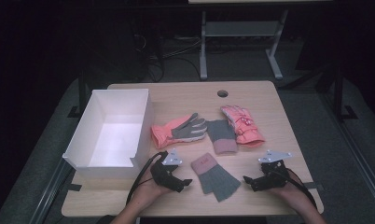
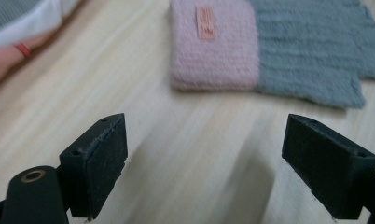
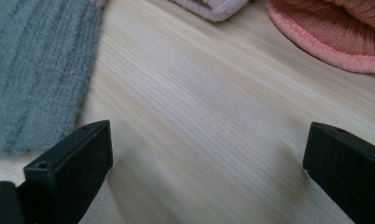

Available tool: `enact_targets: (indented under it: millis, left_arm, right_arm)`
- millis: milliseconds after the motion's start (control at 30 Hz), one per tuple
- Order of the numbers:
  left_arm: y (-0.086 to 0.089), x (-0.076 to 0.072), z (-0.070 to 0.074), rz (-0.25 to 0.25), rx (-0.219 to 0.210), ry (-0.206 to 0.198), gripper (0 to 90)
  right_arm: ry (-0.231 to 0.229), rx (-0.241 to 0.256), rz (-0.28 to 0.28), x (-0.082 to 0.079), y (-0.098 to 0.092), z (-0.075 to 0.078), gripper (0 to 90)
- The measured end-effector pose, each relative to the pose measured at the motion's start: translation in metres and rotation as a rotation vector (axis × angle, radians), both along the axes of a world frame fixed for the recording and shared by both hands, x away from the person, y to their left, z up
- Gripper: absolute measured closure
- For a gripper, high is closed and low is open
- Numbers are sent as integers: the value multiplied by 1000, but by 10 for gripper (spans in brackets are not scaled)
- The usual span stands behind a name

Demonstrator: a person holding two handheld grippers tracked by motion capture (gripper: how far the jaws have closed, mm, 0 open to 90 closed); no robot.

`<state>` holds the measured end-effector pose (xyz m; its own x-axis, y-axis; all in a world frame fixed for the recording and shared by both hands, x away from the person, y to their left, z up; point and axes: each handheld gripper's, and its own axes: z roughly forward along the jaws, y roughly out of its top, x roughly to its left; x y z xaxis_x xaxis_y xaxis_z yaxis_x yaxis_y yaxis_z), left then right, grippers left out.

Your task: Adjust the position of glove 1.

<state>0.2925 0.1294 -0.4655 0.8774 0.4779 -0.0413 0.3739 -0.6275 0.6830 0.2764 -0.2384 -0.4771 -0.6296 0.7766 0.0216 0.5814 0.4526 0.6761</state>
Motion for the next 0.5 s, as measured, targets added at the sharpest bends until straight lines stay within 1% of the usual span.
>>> enact_targets:
  millis: [33, 67, 100, 133, 167, 200, 300, 333, 367, 400, 433, 467, 500]
  left_arm:
    - [0, -1, 0, -8, 7, 7, 136]
    - [0, -2, 0, -13, 14, 7, 136]
    - [-1, -3, 0, -16, 17, 7, 137]
    - [-1, -3, 0, -14, 13, 16, 137]
    - [-1, -3, 0, -14, 13, 16, 137]
    - [0, -1, -1, -1, 6, 36, 137]
    - [2, 0, -1, 11, -1, 48, 137]
    - [3, 1, -1, 15, -9, 50, 137]
    - [3, 1, 0, 18, -12, 46, 137]
    - [4, 1, 0, 25, -14, 38, 141]
    - [4, 1, 0, 25, -14, 38, 141]
    - [5, 1, 2, 25, -13, 29, 141]
    - [7, 0, 3, 23, -12, 20, 141]
  right_arm:
    - [9, 5, -6, -1, 0, 1, 10]
    - [2, 4, -4, 0, -1, 2, 10]
    - [-2, 6, -8, 0, -1, 3, 10]
    - [-6, 5, -10, 0, -1, 5, 10]
    - [-2, 11, -9, -1, -1, 7, 10]
    - [-1, 17, -1, -1, -2, 9, 10]
    - [9, 28, 8, -3, -1, 13, 21]
    - [12, 35, 13, -5, 0, 16, 61]
    - [8, 43, 25, -5, 1, 18, 70]
    - [19, 56, 39, -7, 4, 22, 124]
    - [19, 56, 39, -7, 4, 22, 124]
    - [4, 67, 59, -11, 8, 26, 213]
    - [3, 70, 63, -12, 9, 27, 260]
